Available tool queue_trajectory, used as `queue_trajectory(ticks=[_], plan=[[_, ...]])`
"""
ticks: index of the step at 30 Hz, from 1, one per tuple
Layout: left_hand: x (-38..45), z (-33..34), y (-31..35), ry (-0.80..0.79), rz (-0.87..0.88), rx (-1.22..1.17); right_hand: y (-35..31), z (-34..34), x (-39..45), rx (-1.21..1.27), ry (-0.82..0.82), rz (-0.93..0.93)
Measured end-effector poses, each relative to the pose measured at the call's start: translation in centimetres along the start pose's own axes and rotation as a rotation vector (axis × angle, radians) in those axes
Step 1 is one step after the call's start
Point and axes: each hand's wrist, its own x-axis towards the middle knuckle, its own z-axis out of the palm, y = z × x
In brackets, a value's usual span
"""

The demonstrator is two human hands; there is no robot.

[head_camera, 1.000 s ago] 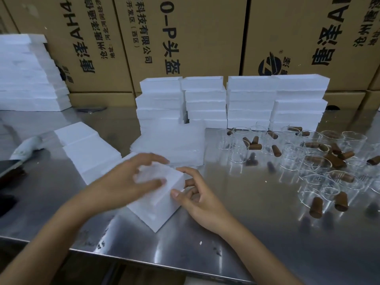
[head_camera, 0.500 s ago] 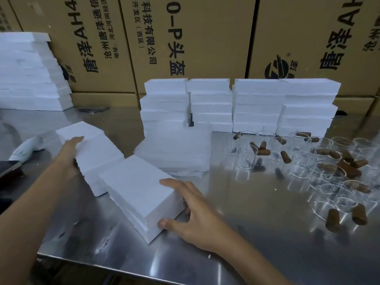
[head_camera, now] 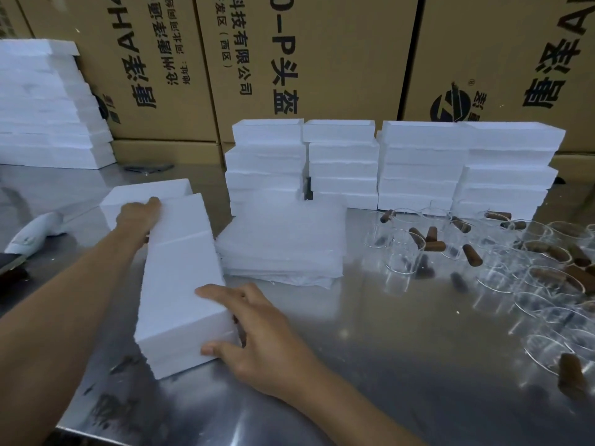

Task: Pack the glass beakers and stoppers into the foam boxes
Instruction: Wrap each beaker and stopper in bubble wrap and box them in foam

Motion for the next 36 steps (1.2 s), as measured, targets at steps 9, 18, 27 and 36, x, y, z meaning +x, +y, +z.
queue_trajectory(ticks=[9, 18, 27, 36], plan=[[1.2, -0.4, 1.9, -0.159, 0.166, 0.395, -1.5, 3.8, 5.7, -0.131, 0.086, 0.063], [-0.3, 0.7, 2.1, -0.305, 0.409, 0.685, -2.3, 4.9, 12.0, -0.066, -0.020, 0.354], [-4.0, 2.8, 4.1, -0.033, 0.609, 0.773, -0.4, 0.0, 6.8, 0.057, 0.070, 0.141], [-8.8, 11.2, 12.6, -0.204, 1.002, 0.607, 6.1, -11.3, -0.4, -0.114, 0.712, 0.196]])
